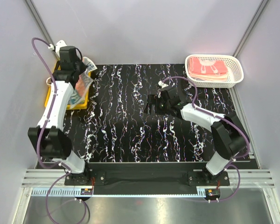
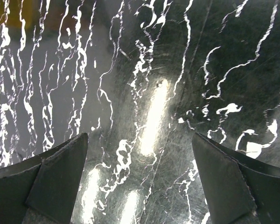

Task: Fold and stack the towels
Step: Grab crumpled towel, then move the towel to the center of the board

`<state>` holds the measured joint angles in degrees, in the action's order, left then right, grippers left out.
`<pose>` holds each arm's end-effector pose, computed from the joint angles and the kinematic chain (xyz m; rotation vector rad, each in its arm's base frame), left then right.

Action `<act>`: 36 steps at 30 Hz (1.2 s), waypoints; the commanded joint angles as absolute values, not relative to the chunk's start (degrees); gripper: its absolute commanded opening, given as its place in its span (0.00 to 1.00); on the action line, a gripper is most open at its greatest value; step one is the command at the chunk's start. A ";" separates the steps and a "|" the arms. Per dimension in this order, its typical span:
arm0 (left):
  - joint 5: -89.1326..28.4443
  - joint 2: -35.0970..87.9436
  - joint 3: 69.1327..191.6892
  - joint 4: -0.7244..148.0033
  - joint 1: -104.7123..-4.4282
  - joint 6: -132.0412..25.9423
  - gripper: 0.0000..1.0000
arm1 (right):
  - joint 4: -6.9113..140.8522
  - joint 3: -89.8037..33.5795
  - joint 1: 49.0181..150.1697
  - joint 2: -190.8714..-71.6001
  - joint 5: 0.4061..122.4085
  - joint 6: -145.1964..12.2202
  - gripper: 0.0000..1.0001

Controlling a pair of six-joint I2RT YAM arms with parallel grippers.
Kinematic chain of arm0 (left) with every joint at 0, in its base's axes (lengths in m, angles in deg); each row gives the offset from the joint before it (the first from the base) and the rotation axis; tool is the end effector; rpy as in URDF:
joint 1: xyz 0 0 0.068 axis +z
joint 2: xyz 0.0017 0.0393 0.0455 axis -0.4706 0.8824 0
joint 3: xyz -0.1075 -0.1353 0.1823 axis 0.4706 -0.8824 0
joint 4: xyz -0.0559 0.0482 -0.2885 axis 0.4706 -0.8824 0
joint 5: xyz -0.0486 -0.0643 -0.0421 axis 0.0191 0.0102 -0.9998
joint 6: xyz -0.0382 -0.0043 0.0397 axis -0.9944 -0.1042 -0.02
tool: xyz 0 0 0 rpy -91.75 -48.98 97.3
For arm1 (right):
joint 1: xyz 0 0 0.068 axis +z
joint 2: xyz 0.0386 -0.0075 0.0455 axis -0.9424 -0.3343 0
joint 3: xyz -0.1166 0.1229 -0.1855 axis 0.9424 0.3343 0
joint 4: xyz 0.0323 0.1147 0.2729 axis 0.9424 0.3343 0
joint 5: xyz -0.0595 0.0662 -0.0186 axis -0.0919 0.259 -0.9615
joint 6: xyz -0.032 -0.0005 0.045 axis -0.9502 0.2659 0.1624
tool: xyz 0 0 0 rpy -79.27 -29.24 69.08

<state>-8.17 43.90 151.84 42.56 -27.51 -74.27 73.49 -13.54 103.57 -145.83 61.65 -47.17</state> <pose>0.4121 0.0132 0.3660 -0.7297 1.9156 -0.0995 0.3275 0.2195 0.1683 -0.2185 2.3798 0.6720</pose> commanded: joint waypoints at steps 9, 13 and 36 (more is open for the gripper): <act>-4.16 26.44 133.15 47.10 -53.01 -76.89 0.00 | 76.48 -12.95 103.51 -136.47 49.73 -46.85 1.00; -1.79 22.92 123.12 48.51 -67.13 -82.67 0.00 | 78.50 -11.10 103.51 -131.56 46.21 -45.53 1.00; 3.88 14.90 111.41 46.30 -73.93 -86.94 0.47 | 74.38 -10.22 103.51 -144.45 50.33 -40.17 0.94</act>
